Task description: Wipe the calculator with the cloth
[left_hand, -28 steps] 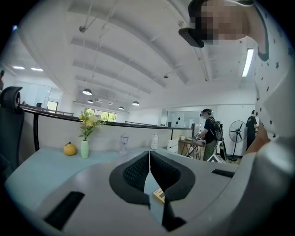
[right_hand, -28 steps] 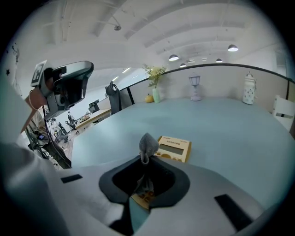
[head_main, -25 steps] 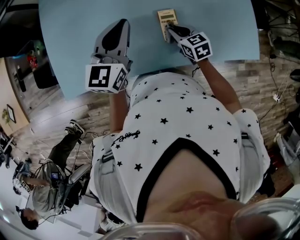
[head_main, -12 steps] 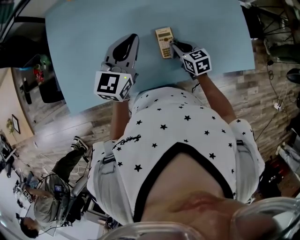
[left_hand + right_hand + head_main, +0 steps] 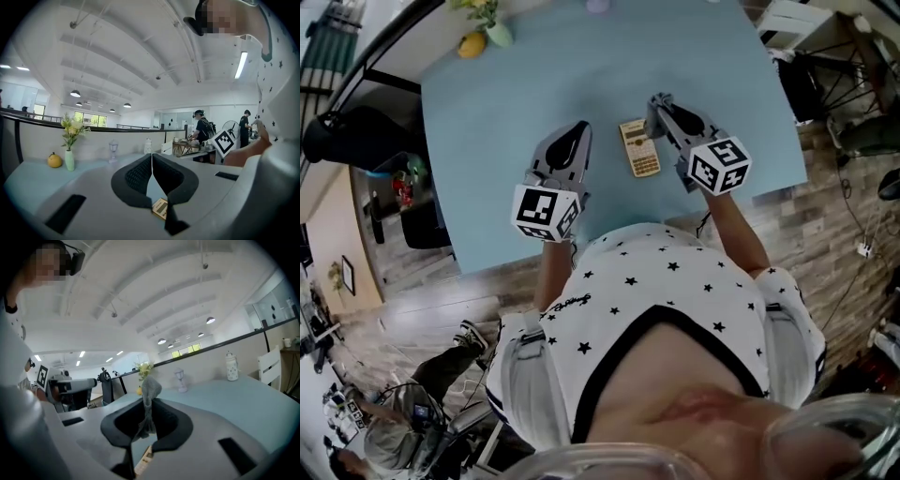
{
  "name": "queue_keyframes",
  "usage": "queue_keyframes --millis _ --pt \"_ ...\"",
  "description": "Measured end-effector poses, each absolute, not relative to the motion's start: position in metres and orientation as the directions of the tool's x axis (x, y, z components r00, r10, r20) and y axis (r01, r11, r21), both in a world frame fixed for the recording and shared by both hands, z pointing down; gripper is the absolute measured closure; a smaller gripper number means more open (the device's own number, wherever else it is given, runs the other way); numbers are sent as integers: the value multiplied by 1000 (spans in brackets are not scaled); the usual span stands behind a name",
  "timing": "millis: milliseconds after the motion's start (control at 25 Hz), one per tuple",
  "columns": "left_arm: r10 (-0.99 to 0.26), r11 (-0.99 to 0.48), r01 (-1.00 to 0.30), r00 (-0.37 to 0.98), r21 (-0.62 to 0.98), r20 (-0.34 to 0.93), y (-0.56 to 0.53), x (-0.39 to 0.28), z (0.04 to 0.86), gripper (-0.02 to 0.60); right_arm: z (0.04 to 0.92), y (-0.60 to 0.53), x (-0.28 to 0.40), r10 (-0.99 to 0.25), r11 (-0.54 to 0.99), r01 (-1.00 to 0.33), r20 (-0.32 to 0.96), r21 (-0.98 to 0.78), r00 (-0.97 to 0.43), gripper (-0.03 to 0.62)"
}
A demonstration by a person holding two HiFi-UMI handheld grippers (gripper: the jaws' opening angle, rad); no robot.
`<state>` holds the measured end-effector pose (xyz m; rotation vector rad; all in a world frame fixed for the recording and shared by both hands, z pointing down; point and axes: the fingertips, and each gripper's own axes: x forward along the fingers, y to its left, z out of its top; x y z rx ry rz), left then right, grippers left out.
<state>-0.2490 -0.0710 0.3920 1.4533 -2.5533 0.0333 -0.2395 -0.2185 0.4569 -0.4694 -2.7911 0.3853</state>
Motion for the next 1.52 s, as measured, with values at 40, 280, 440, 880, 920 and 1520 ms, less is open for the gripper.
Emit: queue_keyframes --millis 40,280,440,880,920,1520 --pt "-848 517 -852 -496 82 187 -72 -250 392 551 447 -216 -240 360 906 291 202 -306 -911 549" --pt "-846 522 -848 -501 93 183 -72 -258 390 551 417 -184 -246 443 885 408 134 -226 -887 549" --pt "-843 528 -844 -507 94 182 -67 -263 389 551 411 -174 -249 456 878 421 128 -230 -881 554" --pt "-845 523 -847 -501 93 187 -64 -262 391 551 404 -171 -246 450 873 412 104 -261 -887 554" --pt "-846 521 -849 -499 92 186 -65 -262 391 551 402 -171 -246 450 872 412 101 -263 -887 554" --pt "-855 505 -858 -482 97 192 -66 -254 394 551 397 -167 -237 444 873 410 86 -262 -892 554"
